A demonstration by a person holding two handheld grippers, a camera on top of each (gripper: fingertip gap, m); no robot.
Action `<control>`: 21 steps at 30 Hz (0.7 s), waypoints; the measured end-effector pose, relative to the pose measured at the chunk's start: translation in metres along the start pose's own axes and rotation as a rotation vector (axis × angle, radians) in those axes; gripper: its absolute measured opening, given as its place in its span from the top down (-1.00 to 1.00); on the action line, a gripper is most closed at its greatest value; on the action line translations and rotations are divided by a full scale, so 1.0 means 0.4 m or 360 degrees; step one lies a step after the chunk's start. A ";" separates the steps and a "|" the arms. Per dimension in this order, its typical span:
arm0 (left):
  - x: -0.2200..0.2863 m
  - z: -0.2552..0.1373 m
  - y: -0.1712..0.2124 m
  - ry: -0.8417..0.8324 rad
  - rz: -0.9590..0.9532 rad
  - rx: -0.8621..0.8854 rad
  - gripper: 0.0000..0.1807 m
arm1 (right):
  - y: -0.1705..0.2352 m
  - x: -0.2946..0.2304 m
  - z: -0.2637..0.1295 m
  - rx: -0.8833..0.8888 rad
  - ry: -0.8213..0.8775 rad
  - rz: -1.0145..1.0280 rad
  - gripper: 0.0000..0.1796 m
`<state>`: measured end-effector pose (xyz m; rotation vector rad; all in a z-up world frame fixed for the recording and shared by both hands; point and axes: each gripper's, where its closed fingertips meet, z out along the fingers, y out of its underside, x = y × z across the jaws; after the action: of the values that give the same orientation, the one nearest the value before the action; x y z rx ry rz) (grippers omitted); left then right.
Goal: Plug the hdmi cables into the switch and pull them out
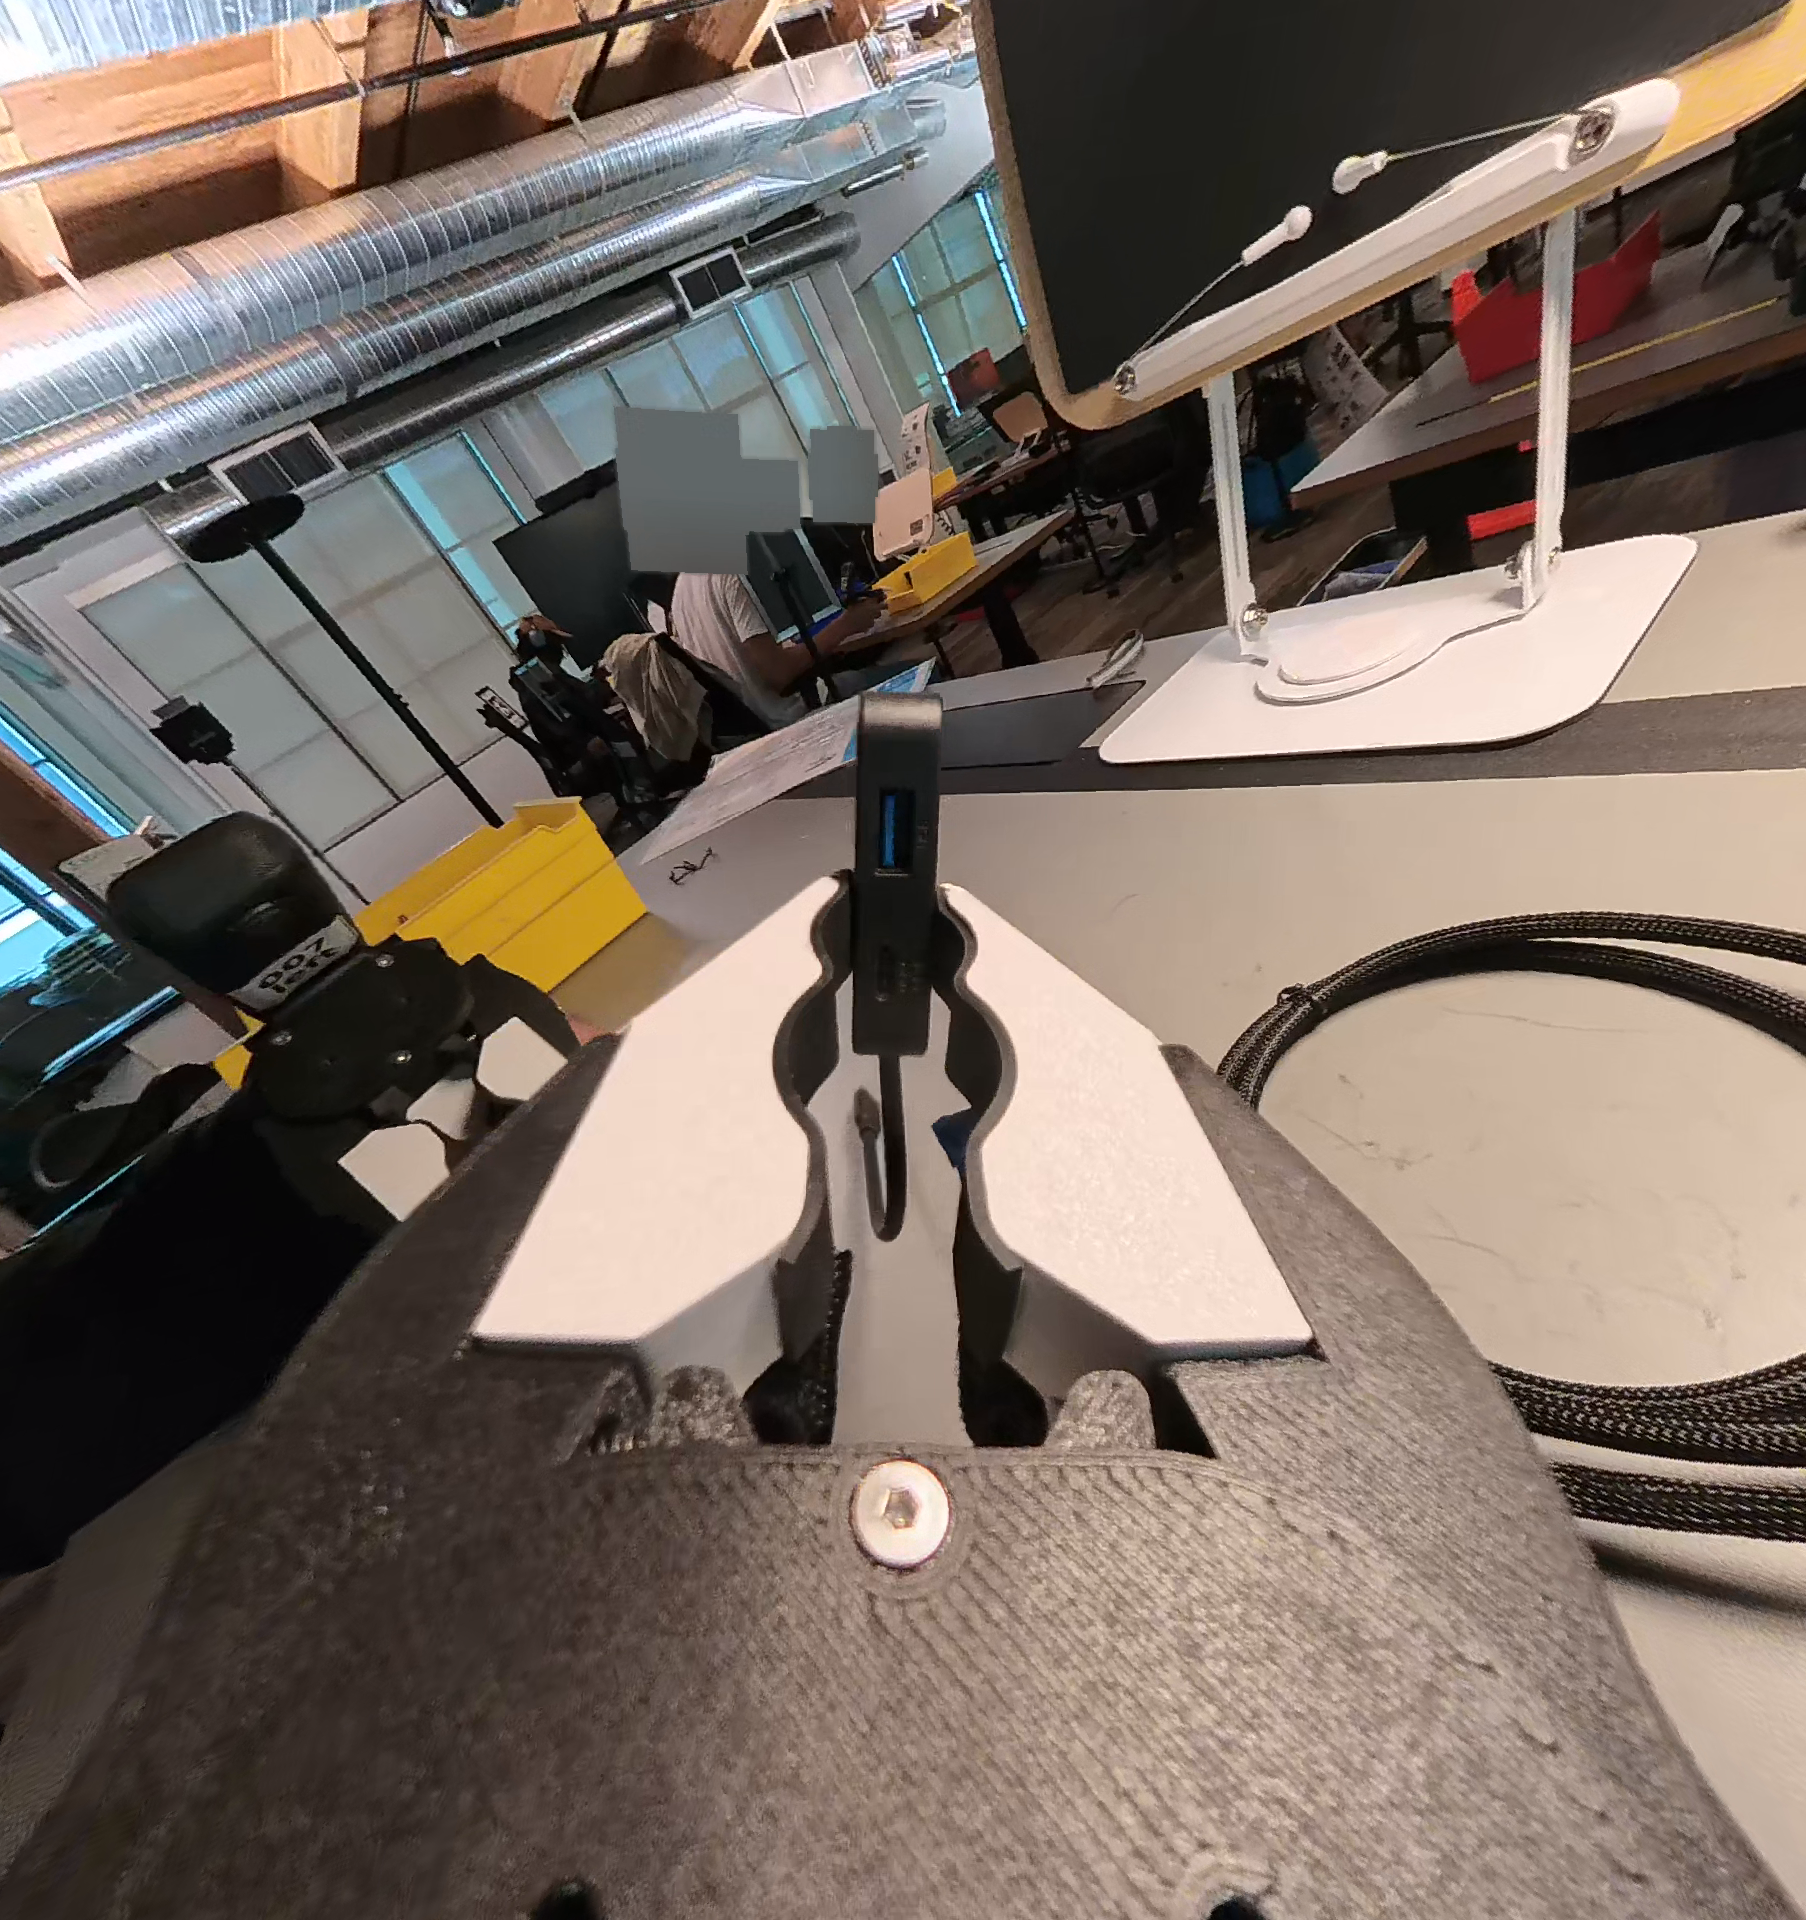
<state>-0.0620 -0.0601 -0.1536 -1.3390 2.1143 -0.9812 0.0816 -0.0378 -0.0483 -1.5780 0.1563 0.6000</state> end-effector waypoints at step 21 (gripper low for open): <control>-0.020 -0.024 0.006 -0.0026 -0.0122 -0.0032 0.69 | 0.014 -0.028 0.008 -0.0028 0.0048 -0.0257 0.85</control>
<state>-0.0666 -0.0490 -0.1494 -1.4426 2.0796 -0.9782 0.0687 -0.0383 -0.0482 -1.5998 0.0458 0.4526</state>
